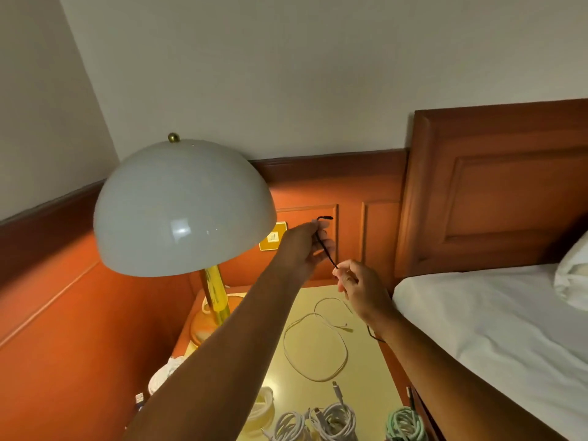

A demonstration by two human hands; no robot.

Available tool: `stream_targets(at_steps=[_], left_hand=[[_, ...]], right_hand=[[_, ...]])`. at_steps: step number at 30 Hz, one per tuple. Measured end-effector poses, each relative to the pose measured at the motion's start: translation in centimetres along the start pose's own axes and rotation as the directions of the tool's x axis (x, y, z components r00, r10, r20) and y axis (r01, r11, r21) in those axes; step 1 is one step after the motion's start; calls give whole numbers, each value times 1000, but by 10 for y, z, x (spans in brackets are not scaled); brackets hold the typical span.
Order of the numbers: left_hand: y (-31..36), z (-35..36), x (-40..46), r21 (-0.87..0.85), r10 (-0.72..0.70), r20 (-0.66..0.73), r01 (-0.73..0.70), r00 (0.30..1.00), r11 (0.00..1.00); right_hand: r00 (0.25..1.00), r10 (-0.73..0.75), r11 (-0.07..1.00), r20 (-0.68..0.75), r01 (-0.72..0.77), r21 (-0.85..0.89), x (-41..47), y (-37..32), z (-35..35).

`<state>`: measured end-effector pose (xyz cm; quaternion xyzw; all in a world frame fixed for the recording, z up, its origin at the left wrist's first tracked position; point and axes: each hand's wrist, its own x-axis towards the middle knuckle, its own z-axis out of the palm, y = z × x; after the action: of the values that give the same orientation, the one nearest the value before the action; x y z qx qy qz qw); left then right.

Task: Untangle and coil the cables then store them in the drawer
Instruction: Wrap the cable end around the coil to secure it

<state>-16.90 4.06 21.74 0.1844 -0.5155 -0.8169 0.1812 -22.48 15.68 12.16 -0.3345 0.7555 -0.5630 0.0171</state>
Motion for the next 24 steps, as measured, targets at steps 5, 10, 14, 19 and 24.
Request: stream_targets(at_steps=[5,10,14,19,24], left_hand=[[27,9,-26,42,50,77,-54,996,998],[45,13,-49,-72,95,150,-85,984,994],[55,11,-57,8,136,139,-138,981,990],[63,10,-61,32,172,159,-179,972,983],[70,3,-66,27,173,258,-186,951,982]], right_hand=[[985,158,981,61,-150,-120,-3,-2,-26],[956,264,960,127,-248,-129,4,-27,-49],[937,288,953,198,-260,-156,12,-44,-59],[928,326,941,180,-299,-159,28,-57,-59],[942,320,914,98,-281,-292,37,-67,-63]])
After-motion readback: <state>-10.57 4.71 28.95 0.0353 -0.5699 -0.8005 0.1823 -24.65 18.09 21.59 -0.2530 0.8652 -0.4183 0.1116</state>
